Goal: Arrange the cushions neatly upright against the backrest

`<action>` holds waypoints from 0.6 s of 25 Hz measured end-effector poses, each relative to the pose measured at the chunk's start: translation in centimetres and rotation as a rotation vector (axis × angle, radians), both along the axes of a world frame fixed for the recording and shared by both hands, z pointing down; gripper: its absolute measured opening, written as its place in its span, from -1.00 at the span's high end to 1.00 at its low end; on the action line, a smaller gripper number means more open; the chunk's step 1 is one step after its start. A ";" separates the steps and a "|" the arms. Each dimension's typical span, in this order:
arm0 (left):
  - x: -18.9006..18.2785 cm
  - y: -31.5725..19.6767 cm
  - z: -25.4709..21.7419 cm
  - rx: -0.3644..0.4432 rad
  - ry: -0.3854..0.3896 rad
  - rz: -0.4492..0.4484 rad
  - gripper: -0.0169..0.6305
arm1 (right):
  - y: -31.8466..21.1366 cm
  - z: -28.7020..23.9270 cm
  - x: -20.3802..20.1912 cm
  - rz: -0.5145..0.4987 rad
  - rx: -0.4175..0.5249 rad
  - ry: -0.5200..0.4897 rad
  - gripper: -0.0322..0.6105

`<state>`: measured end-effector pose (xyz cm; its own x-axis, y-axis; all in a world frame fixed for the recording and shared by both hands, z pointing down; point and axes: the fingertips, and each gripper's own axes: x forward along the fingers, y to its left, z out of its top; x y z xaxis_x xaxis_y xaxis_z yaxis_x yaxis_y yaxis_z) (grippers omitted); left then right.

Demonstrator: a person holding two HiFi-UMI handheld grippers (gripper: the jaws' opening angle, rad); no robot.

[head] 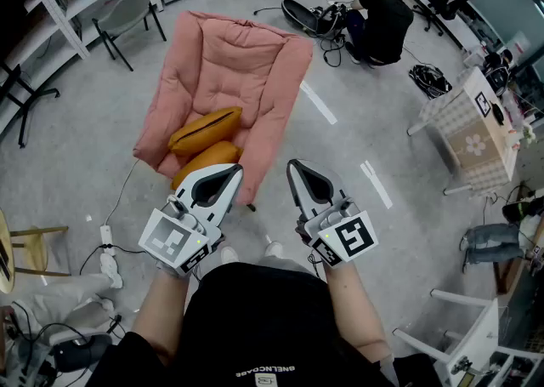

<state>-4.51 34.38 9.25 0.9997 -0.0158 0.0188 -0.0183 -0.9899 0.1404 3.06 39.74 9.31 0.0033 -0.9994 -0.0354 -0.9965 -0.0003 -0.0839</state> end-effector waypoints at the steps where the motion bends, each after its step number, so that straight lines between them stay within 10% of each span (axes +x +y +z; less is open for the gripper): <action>1: 0.3 0.3 -0.3 0.012 -0.004 0.011 0.91 | 0.1 0.0 0.0 -0.005 0.002 0.002 0.88; 15: 4.5 3.6 -1.5 0.053 0.002 -0.037 0.91 | 2.3 0.1 3.6 -0.085 0.056 -0.016 0.87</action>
